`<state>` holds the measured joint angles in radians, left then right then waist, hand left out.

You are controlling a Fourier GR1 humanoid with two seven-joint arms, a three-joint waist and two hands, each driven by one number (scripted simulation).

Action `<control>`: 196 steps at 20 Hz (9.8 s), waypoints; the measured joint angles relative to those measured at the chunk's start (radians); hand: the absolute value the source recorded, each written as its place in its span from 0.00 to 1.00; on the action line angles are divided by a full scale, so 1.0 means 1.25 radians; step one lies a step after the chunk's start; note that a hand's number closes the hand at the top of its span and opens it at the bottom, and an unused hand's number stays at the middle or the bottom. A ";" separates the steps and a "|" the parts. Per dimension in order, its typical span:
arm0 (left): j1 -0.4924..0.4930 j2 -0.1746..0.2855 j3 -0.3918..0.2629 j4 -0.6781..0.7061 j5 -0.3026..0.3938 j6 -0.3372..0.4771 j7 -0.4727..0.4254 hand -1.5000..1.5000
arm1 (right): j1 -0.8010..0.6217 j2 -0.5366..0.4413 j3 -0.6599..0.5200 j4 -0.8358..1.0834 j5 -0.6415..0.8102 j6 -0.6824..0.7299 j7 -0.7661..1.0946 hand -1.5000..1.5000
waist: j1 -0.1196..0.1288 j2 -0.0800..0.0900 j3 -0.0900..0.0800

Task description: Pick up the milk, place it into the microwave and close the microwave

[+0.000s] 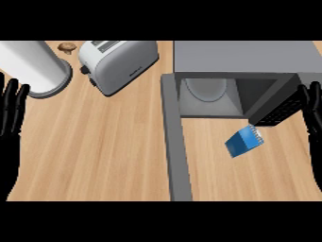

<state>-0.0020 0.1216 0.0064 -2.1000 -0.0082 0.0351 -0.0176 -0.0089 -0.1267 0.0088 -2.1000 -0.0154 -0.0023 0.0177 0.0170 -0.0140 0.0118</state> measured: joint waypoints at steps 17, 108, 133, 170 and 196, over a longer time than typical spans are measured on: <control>0.108 -0.087 -0.166 0.041 0.007 0.057 -0.003 0.00 | 0.275 0.096 0.149 -0.076 0.110 -0.104 -0.050 0.00 | -0.018 0.010 -0.009; 0.433 0.114 -0.129 0.104 0.266 -0.051 -0.338 0.00 | -0.301 0.083 -0.046 1.026 0.088 -0.206 -0.646 1.00 | -0.012 0.009 -0.010; 0.386 0.095 -0.101 0.145 0.263 -0.114 -0.318 0.00 | -0.730 -0.036 -0.099 1.479 0.237 -0.472 -0.489 1.00 | 0.037 0.030 -0.008; 0.306 0.088 -0.152 0.190 0.151 -0.103 -0.305 0.00 | -0.768 -0.051 -0.177 1.579 0.213 -0.419 -0.601 0.00 | 0.057 0.044 -0.005; 0.255 0.030 -0.215 0.177 0.086 -0.070 -0.232 0.00 | -0.492 -0.008 -0.246 1.518 0.101 -0.036 -0.823 0.00 | -0.006 0.011 -0.009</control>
<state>0.3164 0.1589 -0.2626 -1.8787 0.0990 -0.0527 -0.3078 -0.6236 -0.1362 -0.2982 -0.2021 0.1111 -0.0478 -1.0104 0.0095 0.0000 0.0001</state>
